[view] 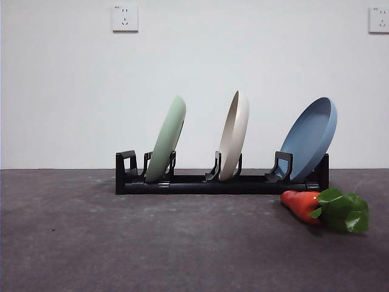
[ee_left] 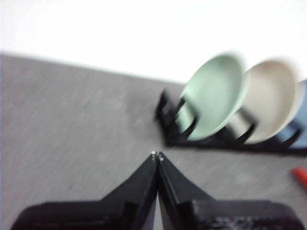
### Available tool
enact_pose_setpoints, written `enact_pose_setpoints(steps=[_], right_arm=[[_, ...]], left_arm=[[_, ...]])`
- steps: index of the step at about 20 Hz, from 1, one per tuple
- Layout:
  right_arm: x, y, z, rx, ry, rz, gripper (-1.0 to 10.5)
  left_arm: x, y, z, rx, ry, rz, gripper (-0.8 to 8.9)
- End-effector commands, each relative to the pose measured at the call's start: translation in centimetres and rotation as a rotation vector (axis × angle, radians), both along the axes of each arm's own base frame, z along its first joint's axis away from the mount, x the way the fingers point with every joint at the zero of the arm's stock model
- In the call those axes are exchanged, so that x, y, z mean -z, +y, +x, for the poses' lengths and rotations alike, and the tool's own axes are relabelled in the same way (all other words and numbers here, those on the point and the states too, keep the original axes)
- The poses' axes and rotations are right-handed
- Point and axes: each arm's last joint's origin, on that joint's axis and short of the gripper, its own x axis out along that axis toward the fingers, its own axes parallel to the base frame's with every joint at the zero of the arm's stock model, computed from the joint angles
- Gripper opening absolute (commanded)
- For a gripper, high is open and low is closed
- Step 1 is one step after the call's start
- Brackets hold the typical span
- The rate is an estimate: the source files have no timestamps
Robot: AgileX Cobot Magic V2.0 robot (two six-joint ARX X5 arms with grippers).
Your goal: Take the green plate from the plate rack,put the plate on the table,take the carrot from the table,put the carrot in the plate
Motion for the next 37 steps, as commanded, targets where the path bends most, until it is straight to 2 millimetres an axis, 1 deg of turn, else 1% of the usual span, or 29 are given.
enact_pose_setpoints(steps=[1,6,11,14,18,21,24,26,27,28,29,30,31,34,37], right_arm=[[-2.3,0.0,-0.4,-0.003,0.009,0.014,-0.1],[-6.1,0.1,-1.1,-0.085,0.122,-0.05,-0.1],[-9.5,0.5,-1.2,-0.25,0.268,-0.133,-0.1],[-11.1,0.8,-1.0,-0.373,0.345,-0.15,-0.1],[-12.5,1.1,-0.5,-0.482,0.444,-0.157,-0.1],[-13.1,1.3,-0.3,-0.546,0.515,-0.173,-0.1],[-13.0,1.5,0.1,-0.63,0.591,-0.198,-0.1],[-12.9,1.5,0.3,-0.634,0.612,-0.192,0.1],[-12.9,1.5,0.5,-0.635,0.617,-0.191,0.7],[-12.8,1.5,0.5,-0.635,0.621,-0.191,2.3],[-12.8,1.5,0.6,-0.635,0.624,-0.19,4.4],[-12.8,1.6,0.7,-0.635,0.627,-0.189,6.3],[-12.8,1.6,0.7,-0.635,0.629,-0.189,7.0],[-12.8,1.6,0.7,-0.635,0.628,-0.189,6.9],[-12.8,1.6,0.7,-0.635,0.63,-0.189,6.9]], left_arm=[[-2.1,-0.1,-0.5,0.04,-0.013,-0.032,-0.06],[-5.6,-0.4,-1.1,0.146,0.035,-0.038,-0.06],[-8.8,-0.7,-1.2,0.283,0.099,-0.024,-0.06],[-10.3,-0.9,-1.0,0.367,0.137,-0.011,-0.06],[-11.7,-1.2,-0.9,0.459,0.206,0.016,-0.06],[-12.4,-1.2,-1.1,0.515,0.263,0.046,-0.06],[-12.9,-1.2,-1.7,0.535,0.331,0.08,-0.06],[-12.9,-1.2,-1.8,0.529,0.341,0.078,0.05],[-12.8,-1.2,-1.8,0.526,0.344,0.078,0.55],[-12.8,-1.2,-1.8,0.525,0.346,0.077,2.07],[-12.8,-1.2,-1.8,0.525,0.348,0.074,4.17],[-12.8,-1.2,-1.8,0.526,0.349,0.074,5.66],[-12.8,-1.2,-1.8,0.526,0.346,0.075,5.75],[-12.9,-1.2,-1.6,0.525,0.337,0.077,5.75],[-13.0,-1.2,-0.5,0.527,0.348,0.066,5.75]])
